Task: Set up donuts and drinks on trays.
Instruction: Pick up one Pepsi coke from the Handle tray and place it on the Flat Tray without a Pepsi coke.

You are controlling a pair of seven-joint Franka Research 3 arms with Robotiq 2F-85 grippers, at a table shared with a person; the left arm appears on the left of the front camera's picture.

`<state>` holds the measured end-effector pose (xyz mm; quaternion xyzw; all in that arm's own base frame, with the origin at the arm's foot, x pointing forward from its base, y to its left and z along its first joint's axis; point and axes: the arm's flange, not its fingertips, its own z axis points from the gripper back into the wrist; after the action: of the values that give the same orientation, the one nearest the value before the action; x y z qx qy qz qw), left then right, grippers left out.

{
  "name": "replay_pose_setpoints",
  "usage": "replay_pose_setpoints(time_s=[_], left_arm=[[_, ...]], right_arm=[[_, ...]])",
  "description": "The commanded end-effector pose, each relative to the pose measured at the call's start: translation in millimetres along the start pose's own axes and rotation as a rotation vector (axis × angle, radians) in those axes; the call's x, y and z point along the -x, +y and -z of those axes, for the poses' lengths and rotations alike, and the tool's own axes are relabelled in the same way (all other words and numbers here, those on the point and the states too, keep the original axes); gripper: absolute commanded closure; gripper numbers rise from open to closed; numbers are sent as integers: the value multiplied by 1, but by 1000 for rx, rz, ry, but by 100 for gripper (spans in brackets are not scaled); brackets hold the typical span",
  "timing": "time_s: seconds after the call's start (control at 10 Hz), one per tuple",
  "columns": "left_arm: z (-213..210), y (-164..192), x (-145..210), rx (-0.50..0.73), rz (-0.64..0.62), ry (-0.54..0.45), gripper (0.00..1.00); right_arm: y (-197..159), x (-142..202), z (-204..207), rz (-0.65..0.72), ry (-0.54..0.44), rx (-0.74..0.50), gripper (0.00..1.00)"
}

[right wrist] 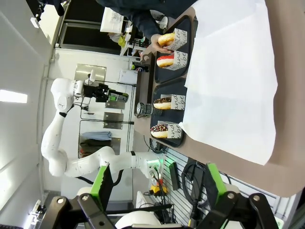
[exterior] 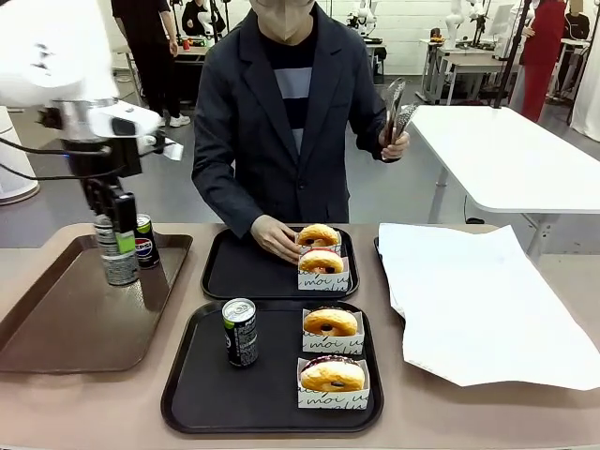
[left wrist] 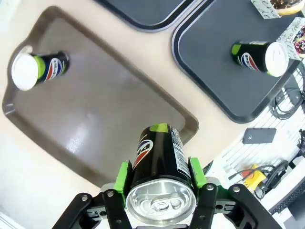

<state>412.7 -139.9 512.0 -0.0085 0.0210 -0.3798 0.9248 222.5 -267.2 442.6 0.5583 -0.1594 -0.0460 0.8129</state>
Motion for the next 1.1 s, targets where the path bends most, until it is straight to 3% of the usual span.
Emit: replay_pose_setpoints(time_s=[0.0,0.7,1.0], left_arm=[[10,-2,-25,-16,15,-20,41],[78,-37,-195,-34,-55,-74,41],[101,-37,-225,-90,-77,-123,41]], right_arm=[[1,-2,-1,-22,-14,-21,0],[1,-2,-1,-22,-14,-21,0],[1,-2,-1,-22,-14,-21,0]])
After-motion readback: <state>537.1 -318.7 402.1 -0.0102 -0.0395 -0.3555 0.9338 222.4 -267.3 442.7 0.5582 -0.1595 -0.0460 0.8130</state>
